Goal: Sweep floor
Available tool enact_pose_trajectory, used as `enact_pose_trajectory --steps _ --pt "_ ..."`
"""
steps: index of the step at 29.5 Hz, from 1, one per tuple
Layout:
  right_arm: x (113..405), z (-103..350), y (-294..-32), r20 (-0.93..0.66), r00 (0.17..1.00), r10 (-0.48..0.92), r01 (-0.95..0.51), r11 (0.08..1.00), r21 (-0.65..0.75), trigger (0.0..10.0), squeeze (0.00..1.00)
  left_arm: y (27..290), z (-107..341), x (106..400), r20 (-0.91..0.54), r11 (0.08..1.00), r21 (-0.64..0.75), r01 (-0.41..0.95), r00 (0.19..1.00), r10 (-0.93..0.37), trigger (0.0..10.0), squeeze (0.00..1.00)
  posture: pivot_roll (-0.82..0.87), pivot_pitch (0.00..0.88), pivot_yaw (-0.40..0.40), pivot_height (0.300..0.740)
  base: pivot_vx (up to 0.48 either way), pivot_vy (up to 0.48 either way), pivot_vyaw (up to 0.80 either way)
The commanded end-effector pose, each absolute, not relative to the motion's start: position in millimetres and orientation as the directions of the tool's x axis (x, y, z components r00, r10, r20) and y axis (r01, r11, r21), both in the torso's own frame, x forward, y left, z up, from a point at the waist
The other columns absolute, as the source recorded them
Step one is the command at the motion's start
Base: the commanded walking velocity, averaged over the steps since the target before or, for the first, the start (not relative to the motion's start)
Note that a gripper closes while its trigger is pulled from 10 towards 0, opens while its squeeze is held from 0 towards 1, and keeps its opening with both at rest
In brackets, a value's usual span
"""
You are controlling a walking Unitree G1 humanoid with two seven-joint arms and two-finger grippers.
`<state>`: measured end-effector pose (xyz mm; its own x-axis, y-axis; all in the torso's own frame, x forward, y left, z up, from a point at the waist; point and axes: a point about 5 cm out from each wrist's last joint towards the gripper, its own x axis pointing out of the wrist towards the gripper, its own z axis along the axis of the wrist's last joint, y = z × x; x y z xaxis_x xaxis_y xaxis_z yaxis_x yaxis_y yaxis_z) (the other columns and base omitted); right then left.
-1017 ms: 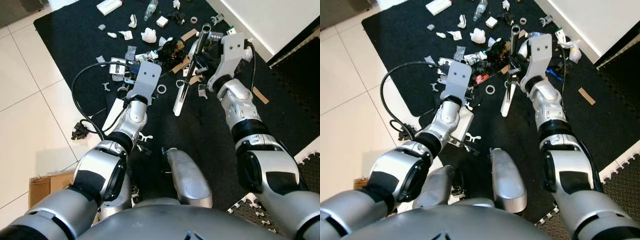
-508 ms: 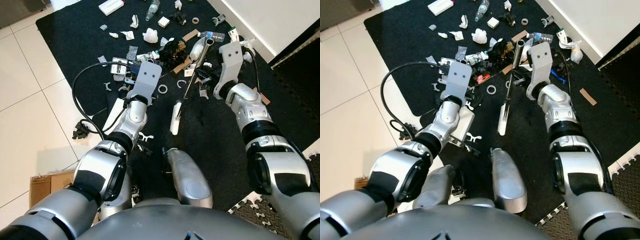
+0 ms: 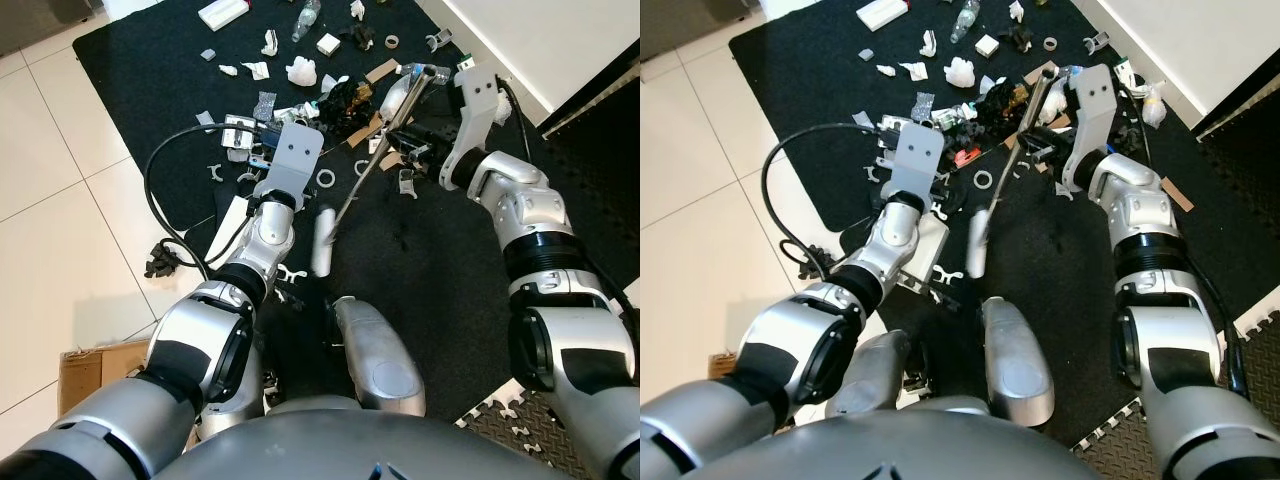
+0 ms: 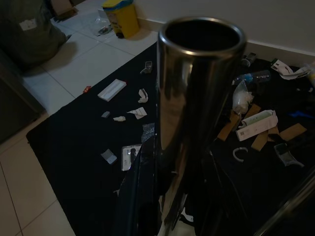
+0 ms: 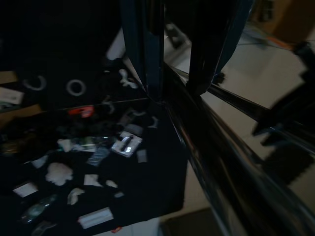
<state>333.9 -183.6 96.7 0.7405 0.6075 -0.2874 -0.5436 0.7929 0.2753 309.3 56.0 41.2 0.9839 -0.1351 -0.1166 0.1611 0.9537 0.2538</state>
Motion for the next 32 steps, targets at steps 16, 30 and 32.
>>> enact_pose_trajectory --steps 16,30,32 --pt "314 123 -244 -0.334 0.811 0.481 -0.453 0.876 0.164 10.0 0.00 55 36 306 -0.142 0.943 0.276 0.187 0.978 -0.152 10.0 0.00 -0.13 0.121 -0.011 0.740 0.000 0.000 0.00" --pt "279 84 -241 -0.504 0.699 0.507 -0.477 0.856 0.200 10.0 0.00 54 35 305 -0.144 0.941 0.279 0.190 0.977 -0.154 10.0 0.00 -0.14 0.120 -0.018 0.740 0.000 0.000 0.00" --pt "277 81 -240 -0.514 0.689 0.511 -0.480 0.853 0.205 10.0 0.00 54 35 305 -0.144 0.941 0.280 0.190 0.977 -0.154 10.0 0.00 -0.14 0.120 -0.018 0.740 0.000 0.000 0.00"
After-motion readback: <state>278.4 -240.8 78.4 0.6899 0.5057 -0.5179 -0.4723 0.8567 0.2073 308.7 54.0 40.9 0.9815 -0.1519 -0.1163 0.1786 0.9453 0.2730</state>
